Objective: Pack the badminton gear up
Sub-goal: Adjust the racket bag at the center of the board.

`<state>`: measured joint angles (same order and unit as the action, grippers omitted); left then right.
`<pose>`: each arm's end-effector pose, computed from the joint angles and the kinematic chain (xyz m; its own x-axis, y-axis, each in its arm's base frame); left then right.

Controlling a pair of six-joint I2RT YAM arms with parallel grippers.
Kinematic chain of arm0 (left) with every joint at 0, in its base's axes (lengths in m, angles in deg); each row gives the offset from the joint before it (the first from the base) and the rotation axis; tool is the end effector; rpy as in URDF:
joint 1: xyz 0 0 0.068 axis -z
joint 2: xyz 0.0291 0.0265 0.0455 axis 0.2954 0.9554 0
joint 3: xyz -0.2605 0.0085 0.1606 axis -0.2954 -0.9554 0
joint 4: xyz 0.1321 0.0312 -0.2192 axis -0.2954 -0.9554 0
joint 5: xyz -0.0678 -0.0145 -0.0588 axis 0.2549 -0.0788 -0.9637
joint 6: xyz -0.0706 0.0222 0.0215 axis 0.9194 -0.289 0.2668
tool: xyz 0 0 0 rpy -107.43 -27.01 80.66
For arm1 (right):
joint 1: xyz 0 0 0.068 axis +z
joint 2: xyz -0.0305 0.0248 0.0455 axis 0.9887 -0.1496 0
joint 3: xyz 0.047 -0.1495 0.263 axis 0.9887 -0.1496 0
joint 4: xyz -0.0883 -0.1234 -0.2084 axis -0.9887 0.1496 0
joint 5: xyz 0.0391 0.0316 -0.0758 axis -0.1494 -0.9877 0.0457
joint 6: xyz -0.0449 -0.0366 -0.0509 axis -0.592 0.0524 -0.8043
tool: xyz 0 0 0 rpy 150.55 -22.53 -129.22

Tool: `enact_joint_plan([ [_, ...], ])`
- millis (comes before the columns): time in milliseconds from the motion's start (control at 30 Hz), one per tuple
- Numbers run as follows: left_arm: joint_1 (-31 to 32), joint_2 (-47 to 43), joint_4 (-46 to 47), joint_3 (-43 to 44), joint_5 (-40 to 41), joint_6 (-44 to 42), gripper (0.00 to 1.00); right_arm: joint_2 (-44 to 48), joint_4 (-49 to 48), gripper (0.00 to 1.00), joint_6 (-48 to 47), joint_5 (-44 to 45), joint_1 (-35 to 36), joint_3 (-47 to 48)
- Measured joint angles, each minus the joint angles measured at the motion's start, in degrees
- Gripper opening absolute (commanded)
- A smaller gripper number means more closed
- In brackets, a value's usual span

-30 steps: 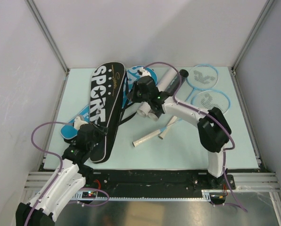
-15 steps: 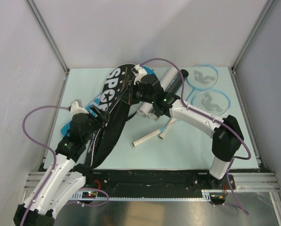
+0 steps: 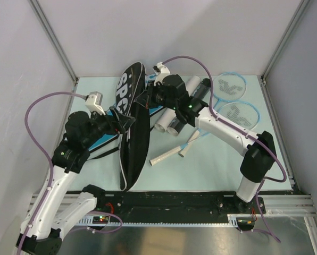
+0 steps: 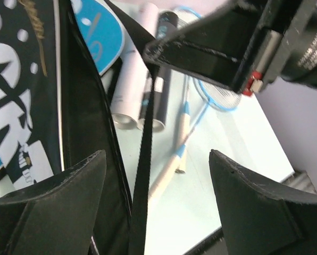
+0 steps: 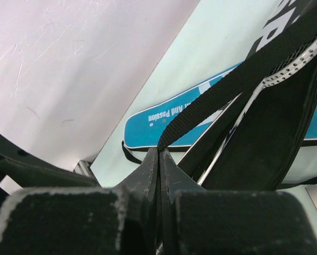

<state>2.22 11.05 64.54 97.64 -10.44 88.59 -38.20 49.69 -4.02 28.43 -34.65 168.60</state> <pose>0.1514 -0.0655 0.3910 -0.4146 -0.3217 -0.8512 0.3392 0.8134 -0.4726 0.3047 0.3371 0.4106 -0.5483 0.1773 -0.8173 -0.6180 0.5725 0.5388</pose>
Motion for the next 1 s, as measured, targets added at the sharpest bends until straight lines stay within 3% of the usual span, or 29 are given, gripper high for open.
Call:
enact_joint_plan([
  [100, 0.02, 0.55, -0.50, 0.00, -2.43, 0.07, 0.80, 0.00, 0.39, 0.00, 0.15, -0.13, -0.17, 0.20],
  [233, -2.34, 1.92, -1.62, 0.15, 2.19, 3.39, 0.75, 0.07, 1.36, 0.00, -0.87, -1.40, -0.48, 0.28],
  [333, -6.03, 6.60, -3.52, 3.52, 6.97, 5.14, 0.77, 0.22, 3.69, 0.00, -3.23, -2.89, -0.59, 1.49],
  [567, -9.92, 26.88, -4.33, 22.43, 16.61, 7.50, 0.84, 5.33, 7.45, 0.00, -9.66, -6.73, -0.33, 1.75],
  [667, -11.15, 34.71, -5.70, 31.43, 18.93, 8.46, 0.80, 7.74, 7.87, 0.00, -12.17, -7.89, -0.02, 1.73],
  [800, -11.87, 43.47, -5.77, 40.94, 18.05, 7.28, 0.77, 8.96, 9.31, 0.00, -14.51, -8.72, 0.04, 2.29],
  [1000, -11.74, 46.01, -6.45, 39.36, 11.28, 1.09, 0.77, 8.26, 12.87, 0.00, -15.56, -9.07, -0.76, 4.98],
])
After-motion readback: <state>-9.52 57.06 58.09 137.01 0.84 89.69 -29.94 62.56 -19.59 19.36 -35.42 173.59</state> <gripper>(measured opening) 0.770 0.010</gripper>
